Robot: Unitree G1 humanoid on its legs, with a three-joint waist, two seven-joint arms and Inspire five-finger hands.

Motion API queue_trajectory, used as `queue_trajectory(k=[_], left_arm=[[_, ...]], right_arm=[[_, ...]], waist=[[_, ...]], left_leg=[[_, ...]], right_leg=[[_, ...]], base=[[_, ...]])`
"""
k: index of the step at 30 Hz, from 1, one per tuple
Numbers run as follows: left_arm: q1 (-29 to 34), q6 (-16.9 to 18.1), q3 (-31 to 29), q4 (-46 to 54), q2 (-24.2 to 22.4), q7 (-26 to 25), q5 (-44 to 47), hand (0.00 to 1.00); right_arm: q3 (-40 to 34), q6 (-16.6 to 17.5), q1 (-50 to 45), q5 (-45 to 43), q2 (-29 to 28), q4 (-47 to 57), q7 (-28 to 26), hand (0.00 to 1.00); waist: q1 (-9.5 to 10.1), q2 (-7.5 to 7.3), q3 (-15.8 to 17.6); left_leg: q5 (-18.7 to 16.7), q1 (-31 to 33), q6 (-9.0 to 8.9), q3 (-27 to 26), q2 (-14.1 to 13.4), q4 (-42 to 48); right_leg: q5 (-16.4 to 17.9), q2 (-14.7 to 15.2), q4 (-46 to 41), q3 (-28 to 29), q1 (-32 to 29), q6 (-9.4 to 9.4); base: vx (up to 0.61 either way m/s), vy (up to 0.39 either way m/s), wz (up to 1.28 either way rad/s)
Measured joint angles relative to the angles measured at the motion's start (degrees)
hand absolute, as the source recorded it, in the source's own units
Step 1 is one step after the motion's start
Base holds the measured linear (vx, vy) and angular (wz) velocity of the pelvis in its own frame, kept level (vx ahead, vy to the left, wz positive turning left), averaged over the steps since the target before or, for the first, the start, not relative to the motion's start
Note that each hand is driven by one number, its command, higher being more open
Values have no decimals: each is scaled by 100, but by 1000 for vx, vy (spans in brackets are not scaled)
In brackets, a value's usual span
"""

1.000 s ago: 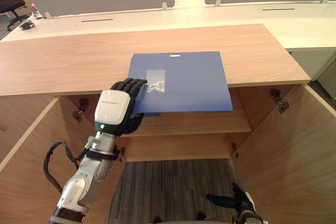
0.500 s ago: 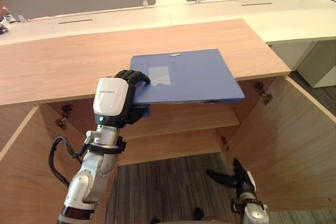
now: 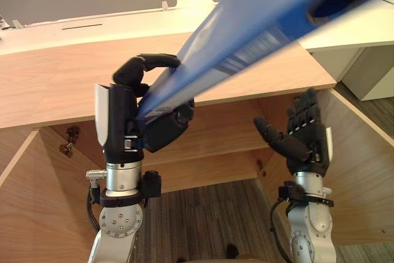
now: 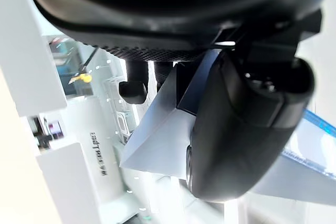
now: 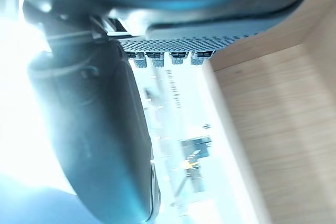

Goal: Walk over to the cabinet, pick up the folder, carry it to the office cabinet, place the folder inside the office cabinet, then close the office cabinet door

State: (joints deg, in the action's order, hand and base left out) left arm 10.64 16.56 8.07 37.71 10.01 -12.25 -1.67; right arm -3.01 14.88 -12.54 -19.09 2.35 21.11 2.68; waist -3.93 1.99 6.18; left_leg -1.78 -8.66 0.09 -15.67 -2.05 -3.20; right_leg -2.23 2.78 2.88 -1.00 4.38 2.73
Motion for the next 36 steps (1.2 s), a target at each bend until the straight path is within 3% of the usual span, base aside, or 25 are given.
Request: queue_trajectory(k=[5,9,12,17,22,23,28,32,36], left_arm=[[2,-20,27,-15,26,667,1892,0],[30,-72,85,-231,90,1117,2849,0],[234,-234,198,-505,358,1497,3514,0],[511,-873,516,-1192,1145,2405,4523,0],[582,-1138,504,-1509,1474,2765,5138,0],[582,-1150,503,-1537,1521,2811,5182,0],[574,-1186,473,-1576,2195,2935,5421,0],[550,-1184,452,-1814,2541,2981,5416,0],[497,-1150,340,-1816,2413,2996,5092,0]], right_arm=[[229,7,655,-227,395,5,23,100],[356,8,1077,-385,762,5,-39,100],[350,7,1326,-463,1161,-27,-128,100],[329,4,1989,-864,1876,-690,-424,100],[328,-31,2070,-1361,2236,-1045,-720,100],[329,-33,2099,-1413,2273,-1093,-779,0],[1070,-163,2207,-2289,3222,-1419,-1408,0],[1251,-332,2187,-2849,3352,-1603,-1701,0],[1229,-362,2090,-3091,3228,-1608,-1712,0]], waist=[[8,0,0],[62,1,0],[102,1,0],[132,1,0],[143,1,0],[143,1,0],[141,1,0],[162,-1,1],[186,-1,1]], left_leg=[[0,2,0,0,-7,45],[1,5,1,15,-1,64],[8,19,11,70,14,64],[28,40,38,126,42,50],[34,73,43,200,46,45],[34,77,43,204,45,45],[35,110,44,236,51,44],[60,146,53,303,57,31],[102,165,68,374,73,-28]], right_leg=[[0,-5,-51,4,-2,1],[1,-6,-75,-8,-2,3],[4,12,-79,-59,4,7],[6,35,-78,-117,4,11],[7,40,-77,-204,3,12],[7,40,-77,-207,3,12],[7,51,-57,-236,-1,12],[6,59,-50,-295,-9,12],[6,75,-50,-364,-20,12]], base=[[-48,-32,0],[-41,-24,2],[-32,-18,9],[-22,-15,6],[-6,-19,8],[-9,-16,5],[-11,-14,2],[-21,-28,8],[-19,-22,10]])
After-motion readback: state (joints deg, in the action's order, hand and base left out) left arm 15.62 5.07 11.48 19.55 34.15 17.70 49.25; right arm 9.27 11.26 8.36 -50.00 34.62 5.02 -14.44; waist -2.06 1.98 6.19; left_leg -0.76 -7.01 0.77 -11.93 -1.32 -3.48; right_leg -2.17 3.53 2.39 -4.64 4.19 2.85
